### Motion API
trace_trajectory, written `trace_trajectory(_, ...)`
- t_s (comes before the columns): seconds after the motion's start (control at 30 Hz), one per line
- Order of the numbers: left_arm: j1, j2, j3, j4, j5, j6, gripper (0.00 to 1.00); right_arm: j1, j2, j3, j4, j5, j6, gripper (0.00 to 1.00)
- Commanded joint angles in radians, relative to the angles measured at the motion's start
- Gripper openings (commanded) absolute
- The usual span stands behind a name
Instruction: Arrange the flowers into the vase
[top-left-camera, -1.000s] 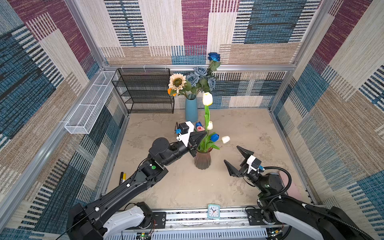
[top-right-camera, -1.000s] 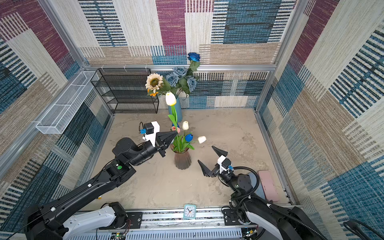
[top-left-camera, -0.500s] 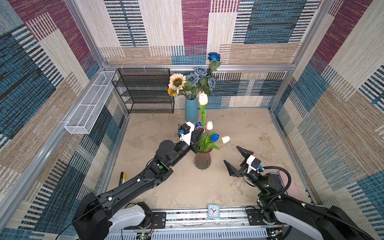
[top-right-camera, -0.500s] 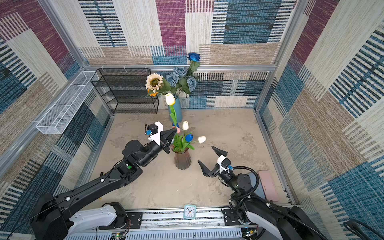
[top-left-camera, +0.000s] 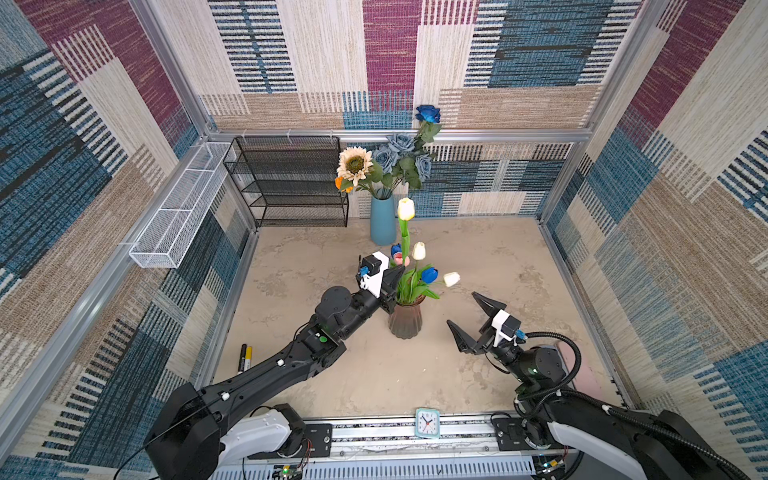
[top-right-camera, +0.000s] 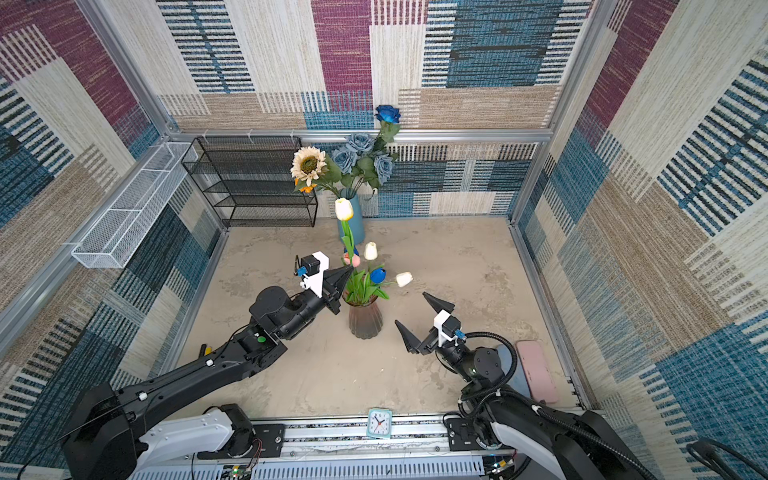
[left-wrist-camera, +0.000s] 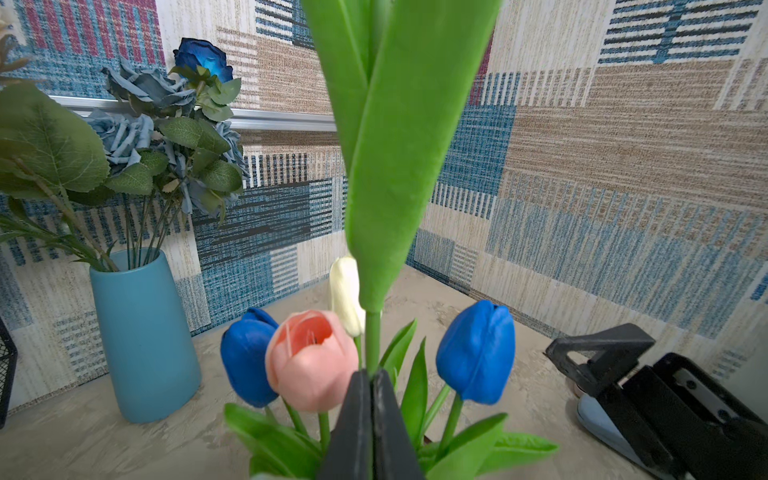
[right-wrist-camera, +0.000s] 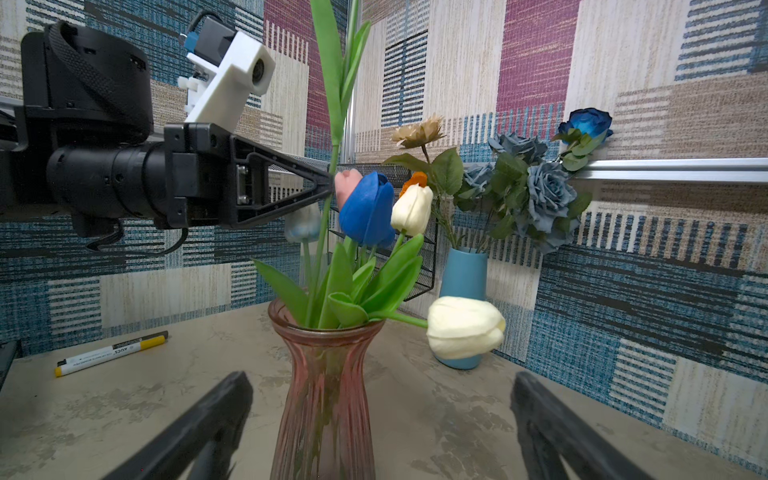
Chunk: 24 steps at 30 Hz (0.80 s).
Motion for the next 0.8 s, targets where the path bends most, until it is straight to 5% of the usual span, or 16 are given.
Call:
trace_trajectory(0.0,0.000,-0.005,0.008,0.011,0.018,0.006,0.11,0.001,0.002,-0.003,0.031,-0.004,0.011,1.00)
trace_trajectory(0.17,0.000,-0.007,0.058,-0.136,0.045,0.037,0.34,0.002,0.009,0.000,0.031,-0.007,0.011,1.00)
trace_trajectory(0.53,0.000,-0.127,0.014,-0.192,0.029,0.092,0.41,0.001,0.042,0.021,0.014,-0.043,0.000,1.00)
trace_trajectory(0.77,0.003,-0.396,-0.161,-0.117,0.047,0.148,0.72,0.001,0.231,0.062,0.062,-0.061,0.031,1.00)
